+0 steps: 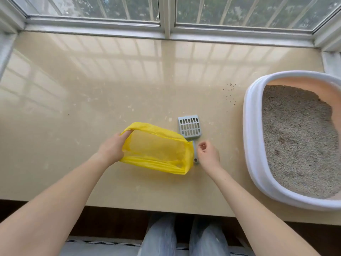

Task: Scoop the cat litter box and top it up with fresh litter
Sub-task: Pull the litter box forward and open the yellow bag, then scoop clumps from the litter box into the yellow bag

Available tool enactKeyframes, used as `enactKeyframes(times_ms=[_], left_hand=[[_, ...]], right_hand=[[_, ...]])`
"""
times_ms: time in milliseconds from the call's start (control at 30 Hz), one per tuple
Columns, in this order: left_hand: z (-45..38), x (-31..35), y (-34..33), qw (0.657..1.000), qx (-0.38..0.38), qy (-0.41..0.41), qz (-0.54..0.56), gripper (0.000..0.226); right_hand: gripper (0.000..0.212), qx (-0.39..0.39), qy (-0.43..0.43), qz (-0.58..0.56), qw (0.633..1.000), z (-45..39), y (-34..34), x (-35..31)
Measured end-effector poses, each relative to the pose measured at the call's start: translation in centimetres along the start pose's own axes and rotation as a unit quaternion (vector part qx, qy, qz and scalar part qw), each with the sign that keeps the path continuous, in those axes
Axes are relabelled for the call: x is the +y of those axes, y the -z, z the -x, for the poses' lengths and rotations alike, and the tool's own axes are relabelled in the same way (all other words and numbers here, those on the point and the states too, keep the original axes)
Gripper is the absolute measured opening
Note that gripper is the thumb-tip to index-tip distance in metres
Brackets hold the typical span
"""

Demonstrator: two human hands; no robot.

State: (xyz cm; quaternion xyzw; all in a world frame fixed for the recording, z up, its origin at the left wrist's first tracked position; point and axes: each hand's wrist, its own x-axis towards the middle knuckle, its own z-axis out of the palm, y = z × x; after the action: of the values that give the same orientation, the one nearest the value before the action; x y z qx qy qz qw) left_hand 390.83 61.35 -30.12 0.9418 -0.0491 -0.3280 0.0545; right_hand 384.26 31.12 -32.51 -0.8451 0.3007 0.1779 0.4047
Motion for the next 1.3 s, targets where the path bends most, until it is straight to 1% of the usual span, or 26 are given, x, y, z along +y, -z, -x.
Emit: enactKeyframes(times_ms=[67, 133, 200, 267, 300, 367, 433, 467, 500, 533, 567, 600, 633, 700, 767, 833, 900, 967, 1000, 1067, 1133, 1233, 1300], left_hand=[[-0.7, 0.2, -0.1, 1.000, 0.003, -0.017, 0.003, 0.088], [-1.2, 0.7, -0.1, 0.999, 0.023, -0.026, -0.014, 0.082], [-1.6, 1.7, -0.1, 0.995, 0.070, -0.011, -0.067, 0.074], [-1.7, 2.6, -0.2, 0.986, 0.132, -0.006, -0.101, 0.069], [-1.7, 3.1, -0.3, 0.978, 0.170, -0.025, -0.116, 0.067], [-1.4, 4.5, -0.7, 0.951, 0.253, -0.103, -0.147, 0.058], [-1.1, 6.3, -1.3, 0.923, 0.302, -0.180, -0.157, 0.035], [-0.9, 7.4, -1.7, 0.922, 0.294, -0.208, -0.144, 0.024], [-0.7, 8.4, -2.3, 0.933, 0.264, -0.219, -0.110, 0.016], [-0.5, 9.6, -2.9, 0.951, 0.222, -0.206, -0.063, 0.011], [-0.6, 10.6, -3.6, 0.970, 0.179, -0.165, -0.028, 0.012], [-0.9, 11.4, -4.1, 0.984, 0.138, -0.110, -0.020, 0.019], [-1.2, 12.1, -4.7, 0.990, 0.115, -0.075, -0.035, 0.027], [-1.9, 13.2, -5.5, 0.992, 0.090, -0.063, -0.058, 0.036], [-2.2, 14.3, -6.2, 0.990, 0.091, -0.088, -0.059, 0.041], [-2.4, 15.2, -6.7, 0.986, 0.092, -0.124, -0.069, 0.044], [-2.4, 16.5, -7.1, 0.980, 0.087, -0.165, -0.076, 0.047], [-2.4, 18.1, -7.4, 0.974, 0.085, -0.195, -0.077, 0.048], [-2.4, 19.0, -7.6, 0.971, 0.084, -0.208, -0.079, 0.047], [-2.6, 20.9, -8.1, 0.964, 0.077, -0.241, -0.088, 0.049], [-3.0, 22.7, -8.7, 0.953, 0.071, -0.282, -0.088, 0.054], [-3.5, 25.5, -9.3, 0.939, 0.053, -0.330, -0.080, 0.062], [-3.7, 26.8, -9.3, 0.939, 0.036, -0.332, -0.088, 0.065]], right_hand=[[0.019, 0.000, -0.003, 0.090, 0.996, -0.8, -1.4, 0.2], [0.030, -0.004, 0.000, 0.165, 0.986, -1.3, -2.5, -0.1], [0.035, 0.002, 0.003, 0.204, 0.979, -1.6, -3.1, -0.4], [0.036, 0.000, 0.000, 0.210, 0.978, -1.7, -3.4, -0.8], [0.036, -0.004, -0.005, 0.206, 0.978, -1.7, -3.4, -1.0], [0.038, -0.011, -0.005, 0.209, 0.978, -1.7, -3.0, -1.3], [0.036, -0.018, 0.019, 0.233, 0.972, -1.5, -2.4, -1.5], [0.035, -0.019, 0.033, 0.241, 0.970, -1.4, -2.0, -1.7], [0.034, -0.010, 0.046, 0.247, 0.968, -1.4, -1.7, -1.6], [0.034, 0.000, 0.057, 0.251, 0.966, -1.4, -1.4, -1.6], [0.033, 0.011, 0.070, 0.257, 0.964, -1.3, -0.9, -1.7], [0.032, 0.018, 0.077, 0.253, 0.964, -1.2, -0.5, -1.7], [0.030, 0.021, 0.084, 0.242, 0.966, -1.1, -0.1, -1.8], [0.026, 0.012, 0.095, 0.234, 0.967, -0.9, 0.8, -2.0], [0.022, 0.023, 0.115, 0.221, 0.968, -0.4, 1.6, -1.9], [0.020, 0.039, 0.114, 0.162, 0.979, -0.3, 2.7, -1.9], [0.023, 0.048, 0.122, 0.108, 0.985, -0.2, 3.9, -1.5], [0.028, 0.041, 0.123, 0.032, 0.991, -0.2, 5.1, -0.9], [0.029, 0.032, 0.115, -0.033, 0.992, 0.0, 5.9, -0.7], [0.031, 0.011, 0.081, -0.171, 0.982, 0.5, 7.6, -0.2], [0.030, -0.003, 0.056, -0.259, 0.964, 0.9, 9.7, 0.2], [0.030, -0.001, 0.049, -0.319, 0.947, 1.4, 12.6, 0.9], [0.030, 0.002, 0.048, -0.347, 0.937, 1.6, 14.5, 1.7]])
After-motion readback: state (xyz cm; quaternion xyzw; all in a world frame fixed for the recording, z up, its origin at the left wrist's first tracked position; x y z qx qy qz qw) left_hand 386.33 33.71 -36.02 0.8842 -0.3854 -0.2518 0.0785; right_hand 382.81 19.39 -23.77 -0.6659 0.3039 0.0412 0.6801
